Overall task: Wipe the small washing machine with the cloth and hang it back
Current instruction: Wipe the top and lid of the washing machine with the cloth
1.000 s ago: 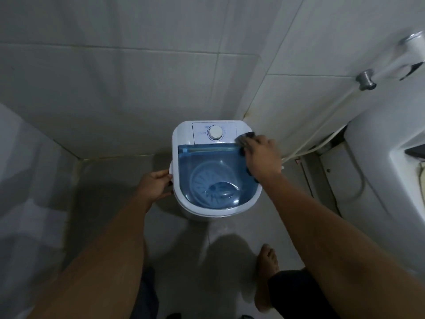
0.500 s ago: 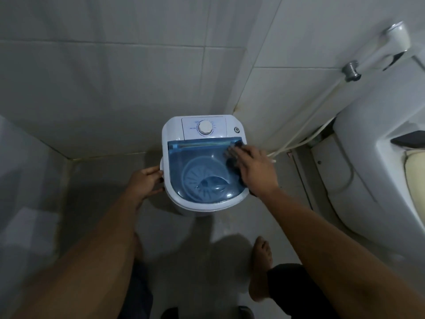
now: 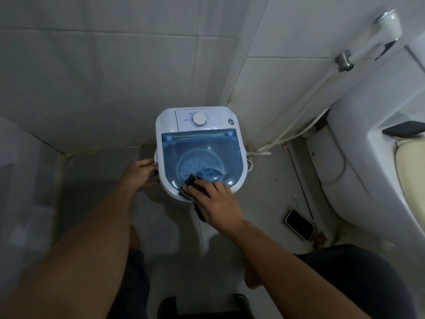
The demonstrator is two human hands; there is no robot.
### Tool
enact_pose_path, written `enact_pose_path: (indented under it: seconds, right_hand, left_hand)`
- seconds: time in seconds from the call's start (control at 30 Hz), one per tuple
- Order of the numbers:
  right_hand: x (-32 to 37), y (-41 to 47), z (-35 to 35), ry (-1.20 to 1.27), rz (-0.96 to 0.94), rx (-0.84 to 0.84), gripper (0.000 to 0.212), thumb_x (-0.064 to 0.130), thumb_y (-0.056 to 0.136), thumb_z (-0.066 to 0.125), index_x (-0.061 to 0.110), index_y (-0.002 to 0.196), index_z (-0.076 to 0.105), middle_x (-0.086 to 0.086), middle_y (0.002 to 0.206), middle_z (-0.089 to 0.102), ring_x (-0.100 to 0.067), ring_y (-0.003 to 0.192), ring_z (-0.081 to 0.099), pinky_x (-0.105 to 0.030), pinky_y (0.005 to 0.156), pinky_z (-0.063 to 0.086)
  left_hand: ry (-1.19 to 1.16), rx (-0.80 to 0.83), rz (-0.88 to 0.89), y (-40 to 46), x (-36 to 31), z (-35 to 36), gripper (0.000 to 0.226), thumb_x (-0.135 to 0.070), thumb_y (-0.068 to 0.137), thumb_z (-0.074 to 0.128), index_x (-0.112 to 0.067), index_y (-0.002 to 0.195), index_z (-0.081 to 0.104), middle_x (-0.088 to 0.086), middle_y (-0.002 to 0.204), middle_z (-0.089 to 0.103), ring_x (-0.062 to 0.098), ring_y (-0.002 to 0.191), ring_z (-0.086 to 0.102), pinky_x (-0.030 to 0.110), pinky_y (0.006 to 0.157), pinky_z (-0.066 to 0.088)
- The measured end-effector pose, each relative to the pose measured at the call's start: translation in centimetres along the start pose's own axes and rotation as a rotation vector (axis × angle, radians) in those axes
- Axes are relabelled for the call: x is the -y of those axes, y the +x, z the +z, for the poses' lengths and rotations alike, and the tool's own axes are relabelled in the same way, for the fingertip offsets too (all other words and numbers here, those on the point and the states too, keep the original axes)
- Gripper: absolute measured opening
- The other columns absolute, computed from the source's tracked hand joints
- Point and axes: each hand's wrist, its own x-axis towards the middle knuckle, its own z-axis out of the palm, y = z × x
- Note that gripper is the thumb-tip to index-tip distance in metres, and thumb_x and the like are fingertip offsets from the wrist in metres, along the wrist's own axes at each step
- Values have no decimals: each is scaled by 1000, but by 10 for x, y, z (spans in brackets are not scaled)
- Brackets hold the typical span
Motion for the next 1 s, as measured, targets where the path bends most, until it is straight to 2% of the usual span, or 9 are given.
enact_pose_path:
  seconds: [0.07, 0.13, 0.23, 0.3, 0.43, 0.6, 0.7, 0.83, 1.0]
  right_hand:
    - [-26, -5, -12, -28, 46, -12, 44, 34, 94, 59, 26, 137, 61, -5, 137, 60, -34, 102, 59, -45, 80, 51]
    - [-55, -10, -26, -16, 266, -60, 46, 39, 97, 51, 28, 141, 57, -5, 141, 57, -33, 107, 56, -45, 85, 51]
    - [-76, -14, -24, 132, 699, -233, 44, 28, 100, 56, 28, 143, 57, -5, 140, 55, -30, 116, 51, -46, 97, 49]
    - [-65, -18, -19, 218, 804, -316, 42, 21, 98, 60, 25, 140, 61, -6, 137, 56, -29, 117, 52, -41, 100, 48]
    - [-12, -49, -4, 184, 507, -265, 46, 14, 93, 67, 25, 137, 64, -7, 139, 57, -29, 110, 54, -37, 96, 48]
    - [60, -20, 23, 167, 245, -63, 51, 26, 89, 68, 33, 139, 59, 0, 143, 54, -31, 109, 57, -41, 85, 50]
    - [59, -4, 22, 136, 144, -26, 52, 30, 86, 69, 29, 138, 60, -1, 144, 54, -32, 111, 57, -43, 82, 49]
    - [10, -32, 4, 115, 208, -132, 45, 27, 96, 64, 32, 140, 60, -3, 144, 56, -31, 107, 58, -41, 88, 49]
    - [-24, -48, -5, 273, 549, -270, 49, 15, 96, 64, 26, 143, 59, -2, 151, 48, -23, 117, 50, -34, 102, 45]
  left_hand:
    - [15, -2, 7, 1, 1, 1, 35, -15, 97, 62, -13, 132, 65, 12, 116, 73, 25, 111, 69, 44, 95, 55]
    - [28, -2, 14, 1, 1, 1, 34, -16, 97, 61, -14, 132, 65, 11, 116, 73, 24, 108, 69, 41, 93, 56]
    - [41, 7, 20, -2, -1, 2, 31, -16, 99, 59, -16, 129, 65, 11, 119, 72, 23, 105, 68, 42, 95, 55]
    - [35, 6, 18, -3, -1, 4, 29, -15, 99, 57, -16, 128, 66, 11, 119, 71, 23, 105, 67, 42, 94, 54]
    - [26, 8, 14, 1, 0, 2, 27, -14, 98, 59, -17, 123, 68, 12, 119, 73, 25, 107, 69, 41, 90, 56]
    - [24, 17, -7, 5, 1, 0, 30, -13, 98, 60, -13, 127, 67, 14, 121, 73, 29, 112, 69, 47, 101, 53]
    - [12, 5, -8, 5, 1, 0, 32, -12, 97, 62, -11, 128, 67, 15, 120, 72, 29, 112, 69, 48, 102, 53]
    - [13, 18, -17, 4, 0, 0, 33, -13, 97, 62, -13, 129, 66, 14, 121, 73, 28, 114, 69, 49, 101, 53]
    - [17, 29, -7, 2, -1, 0, 34, -15, 98, 61, -15, 132, 65, 11, 122, 72, 26, 116, 67, 46, 99, 53]
